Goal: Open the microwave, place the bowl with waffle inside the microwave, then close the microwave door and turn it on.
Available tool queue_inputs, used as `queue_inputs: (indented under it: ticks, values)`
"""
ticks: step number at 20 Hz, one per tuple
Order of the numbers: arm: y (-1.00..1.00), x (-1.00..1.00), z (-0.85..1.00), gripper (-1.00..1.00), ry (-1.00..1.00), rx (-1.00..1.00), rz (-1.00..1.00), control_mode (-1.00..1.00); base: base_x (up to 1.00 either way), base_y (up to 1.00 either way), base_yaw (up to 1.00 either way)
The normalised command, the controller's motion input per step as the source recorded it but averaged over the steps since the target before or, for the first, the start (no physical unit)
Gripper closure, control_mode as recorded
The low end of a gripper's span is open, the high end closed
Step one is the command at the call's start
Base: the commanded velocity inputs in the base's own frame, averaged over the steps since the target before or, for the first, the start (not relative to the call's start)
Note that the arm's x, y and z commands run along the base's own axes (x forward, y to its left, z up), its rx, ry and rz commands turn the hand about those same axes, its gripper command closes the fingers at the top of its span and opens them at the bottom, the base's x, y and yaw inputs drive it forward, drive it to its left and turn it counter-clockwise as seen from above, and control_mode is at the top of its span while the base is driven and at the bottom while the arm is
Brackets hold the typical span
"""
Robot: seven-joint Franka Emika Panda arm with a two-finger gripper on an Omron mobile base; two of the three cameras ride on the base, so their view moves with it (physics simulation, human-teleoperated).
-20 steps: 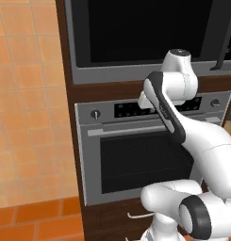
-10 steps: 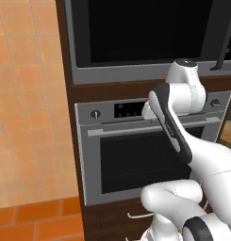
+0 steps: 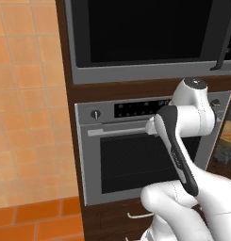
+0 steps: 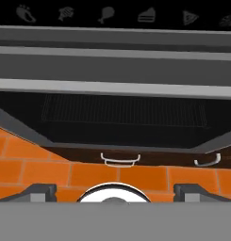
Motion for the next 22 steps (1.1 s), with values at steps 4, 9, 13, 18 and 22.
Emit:
queue_inputs:
  ticks: [4,9,13,18,22]
  values:
    - [0.0,0.0,0.0,-1.0,0.0,0.0,0.0,1.0,-0.2,-0.36,0.0]
    - [0.0,0.0,0.0,-1.0,0.0,0.0,0.0,1.0,-0.17,-0.62,0.0]
    - [0.0,0.0,0.0,-1.0,0.0,0.0,0.0,1.0,-0.24,-0.61,0.0]
    - [0.0,0.0,0.0,-1.0,0.0,0.0,0.0,1.0,-0.24,-0.55,0.01]
    - [0.0,0.0,0.0,-1.0,0.0,0.0,0.0,1.0,-0.24,-0.49,0.05]
